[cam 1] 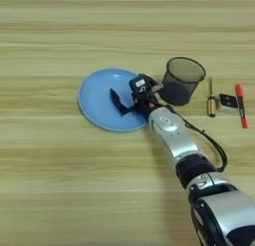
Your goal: Move the objects on the table
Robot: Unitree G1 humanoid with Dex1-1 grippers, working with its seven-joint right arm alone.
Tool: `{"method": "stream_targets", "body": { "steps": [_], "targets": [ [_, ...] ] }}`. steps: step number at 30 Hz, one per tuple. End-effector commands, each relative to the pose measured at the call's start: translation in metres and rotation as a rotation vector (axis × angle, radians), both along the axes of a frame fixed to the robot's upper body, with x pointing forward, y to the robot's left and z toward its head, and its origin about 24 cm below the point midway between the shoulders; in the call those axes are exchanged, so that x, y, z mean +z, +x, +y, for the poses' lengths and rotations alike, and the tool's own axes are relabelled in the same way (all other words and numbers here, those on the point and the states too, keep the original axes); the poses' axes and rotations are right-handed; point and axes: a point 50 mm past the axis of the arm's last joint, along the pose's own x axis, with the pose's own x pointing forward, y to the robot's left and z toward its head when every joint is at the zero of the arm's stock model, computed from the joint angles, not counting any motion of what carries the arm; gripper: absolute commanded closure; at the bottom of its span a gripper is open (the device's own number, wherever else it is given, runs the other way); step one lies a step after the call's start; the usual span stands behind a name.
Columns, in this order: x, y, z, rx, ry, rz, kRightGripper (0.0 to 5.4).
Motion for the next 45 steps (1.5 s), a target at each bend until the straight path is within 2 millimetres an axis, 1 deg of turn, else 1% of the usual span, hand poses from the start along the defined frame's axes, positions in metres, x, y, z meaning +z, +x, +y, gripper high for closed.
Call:
{"method": "stream_targets", "body": {
  "steps": [1,7,10,16,19,23,28,31,34,36,39,45],
  "targets": [
    [0.047,0.017,0.010,0.019,0.021,-0.178,0.05],
    [0.064,0.017,0.016,0.028,0.027,-0.242,0.05],
    [0.077,0.012,0.016,0.029,0.034,-0.304,0.05],
    [0.114,-0.012,-0.006,-0.047,0.062,-0.473,0.05],
    [0.122,-0.024,-0.021,-0.112,0.060,-0.516,0.05],
    [0.117,-0.042,-0.045,-0.225,0.079,-0.508,0.05],
    [0.109,-0.061,-0.069,-0.335,0.108,-0.483,0.05],
    [0.099,-0.067,-0.077,-0.371,0.118,-0.449,0.05],
    [0.082,-0.067,-0.088,-0.414,0.122,-0.376,0.05],
    [0.074,-0.066,-0.088,-0.405,0.143,-0.331,0.05],
    [0.066,-0.064,-0.083,-0.367,0.155,-0.290,0.05],
    [0.059,-0.062,-0.083,-0.353,0.157,-0.253,0.05]
  ]
}}
